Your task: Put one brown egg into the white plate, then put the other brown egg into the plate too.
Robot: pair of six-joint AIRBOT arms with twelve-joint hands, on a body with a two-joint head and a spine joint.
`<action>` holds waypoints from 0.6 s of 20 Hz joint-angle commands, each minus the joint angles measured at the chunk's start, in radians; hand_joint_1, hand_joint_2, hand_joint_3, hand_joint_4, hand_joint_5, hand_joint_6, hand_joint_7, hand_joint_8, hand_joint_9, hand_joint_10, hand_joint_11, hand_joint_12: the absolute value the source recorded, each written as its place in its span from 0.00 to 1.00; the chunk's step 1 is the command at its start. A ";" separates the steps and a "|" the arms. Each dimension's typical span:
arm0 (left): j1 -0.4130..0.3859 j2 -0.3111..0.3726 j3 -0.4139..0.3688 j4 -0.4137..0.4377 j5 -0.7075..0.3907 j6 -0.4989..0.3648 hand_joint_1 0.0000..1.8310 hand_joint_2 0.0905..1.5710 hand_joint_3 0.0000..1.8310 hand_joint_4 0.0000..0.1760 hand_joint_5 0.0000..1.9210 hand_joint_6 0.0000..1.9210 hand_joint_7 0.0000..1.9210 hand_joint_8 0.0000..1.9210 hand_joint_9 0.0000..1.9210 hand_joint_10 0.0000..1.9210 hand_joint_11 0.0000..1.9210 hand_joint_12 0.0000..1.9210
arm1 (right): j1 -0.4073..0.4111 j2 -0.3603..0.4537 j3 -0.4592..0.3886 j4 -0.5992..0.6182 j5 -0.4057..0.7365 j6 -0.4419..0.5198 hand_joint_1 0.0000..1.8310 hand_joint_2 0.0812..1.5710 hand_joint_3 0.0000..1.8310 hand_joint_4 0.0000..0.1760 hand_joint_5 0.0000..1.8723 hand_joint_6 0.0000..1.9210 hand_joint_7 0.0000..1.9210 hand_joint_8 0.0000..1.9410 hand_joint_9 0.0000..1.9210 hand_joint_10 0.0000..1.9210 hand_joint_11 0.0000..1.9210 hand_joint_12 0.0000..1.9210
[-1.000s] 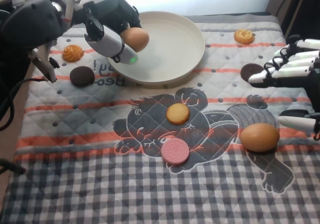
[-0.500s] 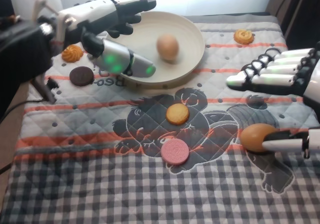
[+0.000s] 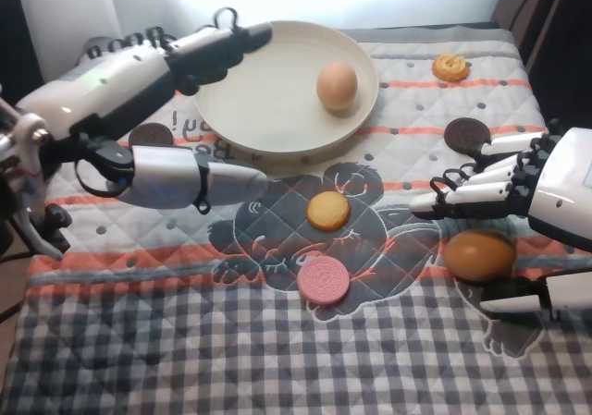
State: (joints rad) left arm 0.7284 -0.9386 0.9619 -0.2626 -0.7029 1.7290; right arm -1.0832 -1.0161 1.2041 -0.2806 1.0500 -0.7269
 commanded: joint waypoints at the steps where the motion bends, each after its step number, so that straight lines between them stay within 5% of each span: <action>1: -0.003 0.007 -0.007 0.015 -0.146 -0.011 0.40 0.55 0.00 0.99 0.05 0.00 0.13 0.00 0.19 0.00 0.00 0.66 | 0.015 -0.004 0.004 0.028 0.108 0.003 0.52 0.59 0.00 0.00 0.35 0.01 0.46 0.01 0.51 0.07 0.35 0.55; 3: 0.010 0.015 -0.017 0.015 -0.156 -0.018 0.37 0.56 0.00 1.00 0.02 0.00 0.12 0.00 0.19 0.00 0.00 0.62 | 0.015 -0.008 0.005 0.026 0.108 0.003 0.57 0.59 0.00 0.00 0.39 0.00 0.52 0.07 0.45 0.51 0.43 0.72; 4: 0.012 0.017 -0.019 0.013 -0.157 -0.018 0.37 0.56 0.00 1.00 0.02 0.00 0.12 0.00 0.19 0.00 0.00 0.62 | 0.016 -0.008 0.005 0.026 0.108 0.003 0.61 0.60 0.00 0.00 0.41 0.01 0.53 0.08 0.43 0.55 0.40 0.72; 5: 0.016 0.020 -0.020 0.009 -0.159 -0.019 0.38 0.56 0.00 1.00 0.03 0.00 0.13 0.00 0.20 0.01 0.00 0.62 | 0.017 -0.008 0.005 0.026 0.108 0.003 0.71 0.66 0.00 0.00 0.43 0.00 0.53 0.40 0.43 0.54 0.39 0.71; 6: 0.021 0.023 -0.022 0.002 -0.165 -0.021 0.39 0.56 0.00 1.00 0.05 0.00 0.14 0.00 0.21 0.00 0.00 0.64 | 0.018 -0.008 0.006 0.026 0.108 0.003 0.74 0.68 0.00 0.00 0.47 0.01 0.52 0.49 0.46 0.46 0.38 0.65; 7: 0.025 0.025 -0.024 -0.001 -0.169 -0.025 0.39 0.56 0.00 1.00 0.05 0.00 0.14 0.00 0.20 0.00 0.00 0.62 | 0.018 -0.008 0.006 0.027 0.108 0.003 0.70 0.69 0.01 0.00 0.49 0.36 0.53 0.56 0.50 0.43 0.42 0.62; 8: 0.029 0.028 -0.025 -0.004 -0.174 -0.032 0.39 0.56 0.00 1.00 0.05 0.00 0.15 0.00 0.21 0.00 0.00 0.61 | 0.019 -0.009 0.007 0.027 0.108 0.003 0.69 0.70 0.01 0.00 0.49 0.43 0.52 0.60 0.52 0.44 0.44 0.64; 12: 0.035 0.032 -0.027 -0.006 -0.183 -0.053 0.40 0.56 0.00 1.00 0.06 0.01 0.16 0.00 0.22 0.00 0.00 0.61 | 0.051 -0.032 0.037 0.027 0.108 0.003 0.68 0.69 0.00 0.00 0.57 0.36 0.49 0.62 0.49 0.48 0.42 0.65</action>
State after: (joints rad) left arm 0.7700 -0.9092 0.9360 -0.2798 -0.7616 1.6836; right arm -1.0355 -1.0515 1.2476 -0.2893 1.0409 -0.7238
